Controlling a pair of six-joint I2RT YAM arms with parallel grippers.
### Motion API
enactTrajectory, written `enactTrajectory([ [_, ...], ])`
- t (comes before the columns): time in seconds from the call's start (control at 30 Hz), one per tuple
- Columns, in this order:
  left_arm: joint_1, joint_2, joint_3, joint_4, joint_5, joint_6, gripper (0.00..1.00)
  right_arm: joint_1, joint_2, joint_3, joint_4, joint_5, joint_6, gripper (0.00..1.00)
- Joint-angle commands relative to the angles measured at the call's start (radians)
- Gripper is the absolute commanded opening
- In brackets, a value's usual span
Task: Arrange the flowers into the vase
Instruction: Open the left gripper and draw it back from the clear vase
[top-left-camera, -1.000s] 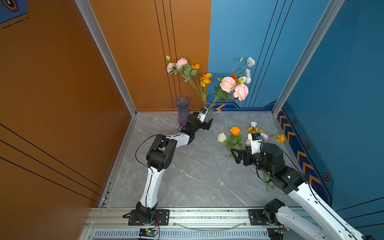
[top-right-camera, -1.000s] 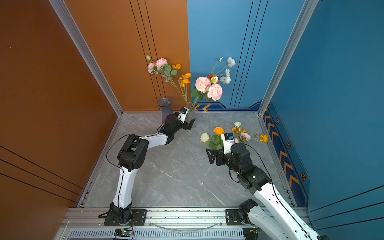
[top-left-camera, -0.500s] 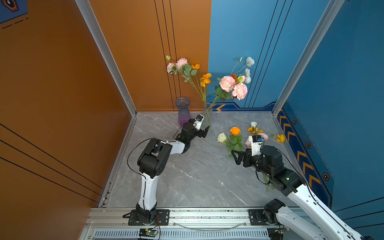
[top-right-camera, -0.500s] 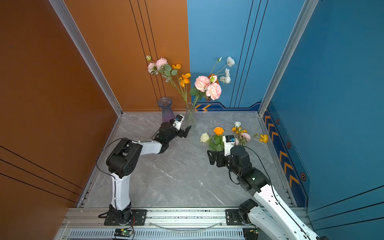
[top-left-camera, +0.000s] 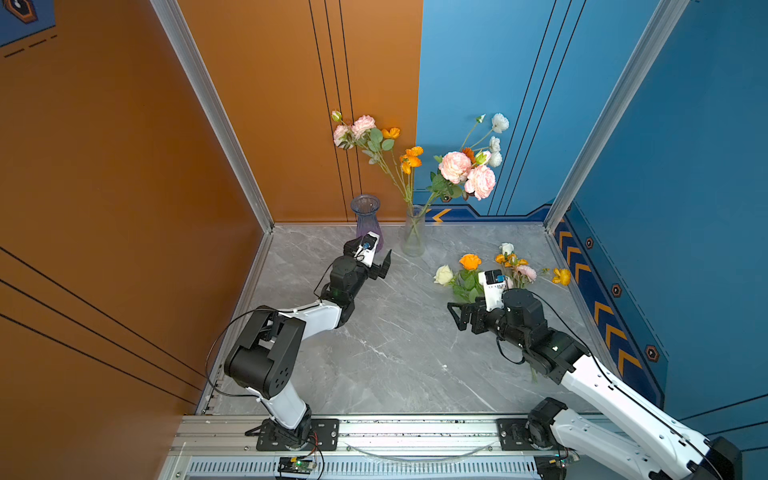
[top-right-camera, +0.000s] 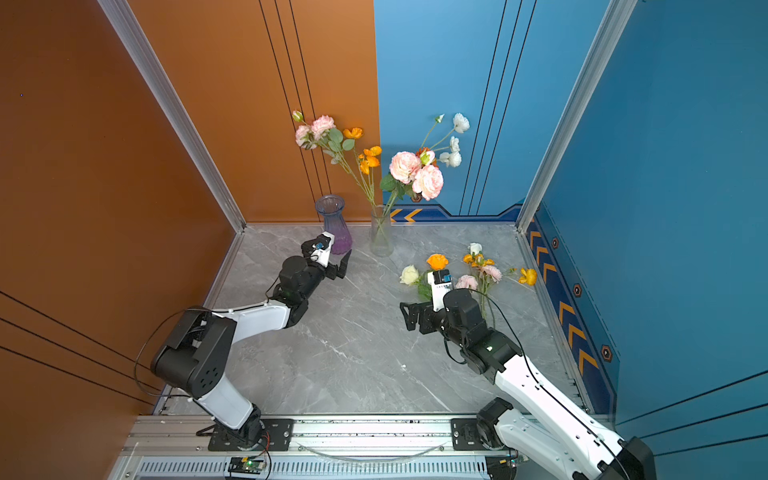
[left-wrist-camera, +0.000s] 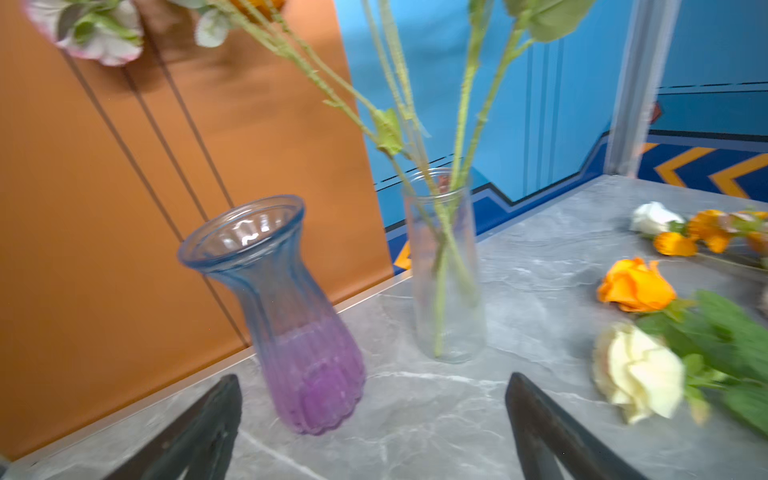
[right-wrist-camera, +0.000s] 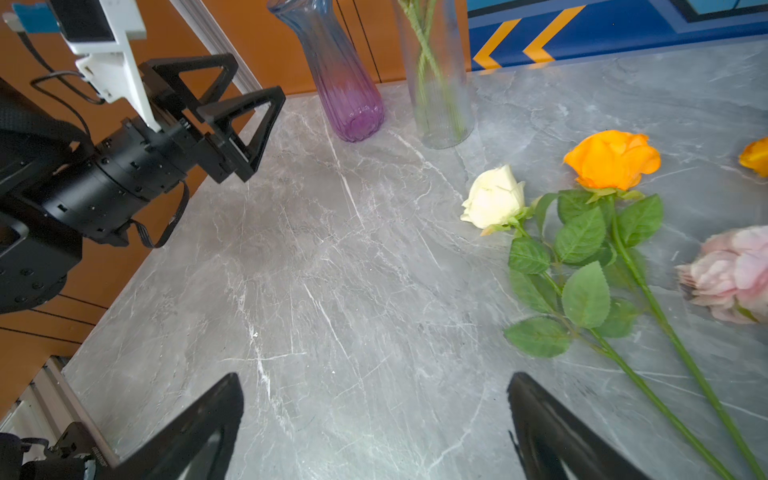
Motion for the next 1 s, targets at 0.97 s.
enactTrajectory([
  [0.97, 0.132, 0.590, 0.660, 0.055, 0.065, -0.253, 0.96, 0.139, 0.128, 0.118, 0.015, 0.113, -0.013, 1.00],
])
